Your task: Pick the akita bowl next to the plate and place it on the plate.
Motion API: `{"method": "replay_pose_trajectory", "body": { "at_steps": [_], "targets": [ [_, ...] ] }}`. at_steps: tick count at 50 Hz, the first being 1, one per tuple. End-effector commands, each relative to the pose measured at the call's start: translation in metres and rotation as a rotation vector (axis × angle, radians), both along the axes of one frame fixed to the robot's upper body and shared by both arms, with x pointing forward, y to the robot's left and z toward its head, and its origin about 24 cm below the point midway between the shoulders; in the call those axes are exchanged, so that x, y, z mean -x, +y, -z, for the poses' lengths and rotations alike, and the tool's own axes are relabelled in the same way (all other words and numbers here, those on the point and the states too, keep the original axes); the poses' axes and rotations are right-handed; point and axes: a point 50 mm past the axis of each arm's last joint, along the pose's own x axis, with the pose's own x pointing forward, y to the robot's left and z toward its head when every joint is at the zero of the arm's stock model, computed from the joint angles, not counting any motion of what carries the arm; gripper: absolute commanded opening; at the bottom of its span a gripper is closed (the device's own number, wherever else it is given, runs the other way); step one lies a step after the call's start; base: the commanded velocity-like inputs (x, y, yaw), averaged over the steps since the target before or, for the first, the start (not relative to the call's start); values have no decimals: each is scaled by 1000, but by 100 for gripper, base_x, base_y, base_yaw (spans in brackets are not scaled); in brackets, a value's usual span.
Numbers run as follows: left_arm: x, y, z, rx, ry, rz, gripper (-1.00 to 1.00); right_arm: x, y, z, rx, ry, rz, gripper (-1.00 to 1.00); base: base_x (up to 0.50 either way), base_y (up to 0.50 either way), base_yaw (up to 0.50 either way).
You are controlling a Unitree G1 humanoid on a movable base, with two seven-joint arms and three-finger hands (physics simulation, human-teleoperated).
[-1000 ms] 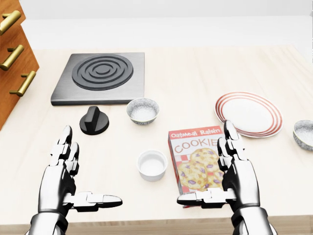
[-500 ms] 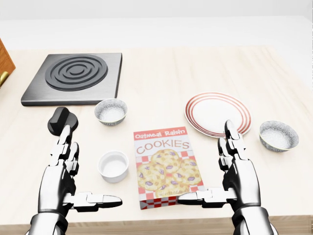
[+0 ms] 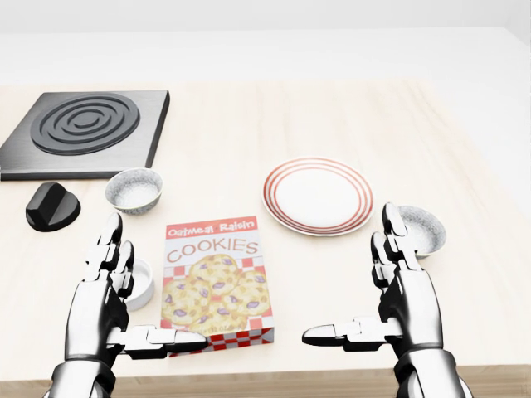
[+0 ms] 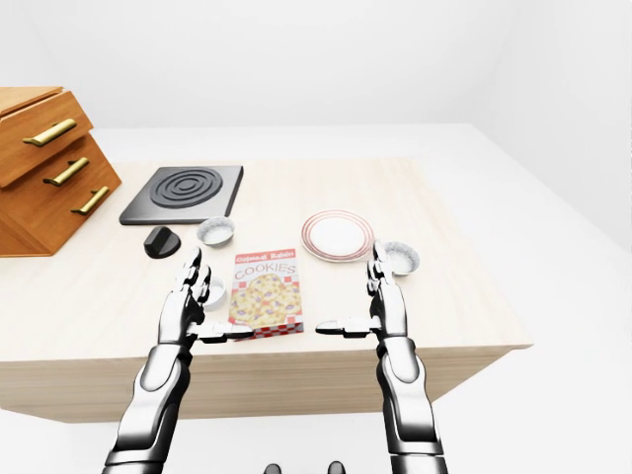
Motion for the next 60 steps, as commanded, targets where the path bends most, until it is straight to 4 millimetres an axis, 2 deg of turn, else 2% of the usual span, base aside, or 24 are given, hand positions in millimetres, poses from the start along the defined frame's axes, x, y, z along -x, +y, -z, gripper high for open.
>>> {"method": "replay_pose_trajectory", "body": {
  "at_steps": [1,4,7,10,23,60],
  "targets": [
    [0,0,0,1,1,0,100,-1,0,1,3,1,3,100,0,-31,0],
    [0,0,0,1,1,0,100,-2,-1,0,13,3,19,100,0,-27,0],
    [0,0,0,1,0,-1,100,-7,1,4,93,19,31,100,0,-5,0],
    [-1,1,1,1,0,-1,100,-7,3,-2,51,16,17,100,0,0,0],
    [0,0,1,1,0,-1,100,-3,6,-2,54,15,-31,100,7,0,0],
    [0,1,2,-1,-1,-1,100,-2,6,-4,53,-2,-25,100,41,0,0]
  ]
}}
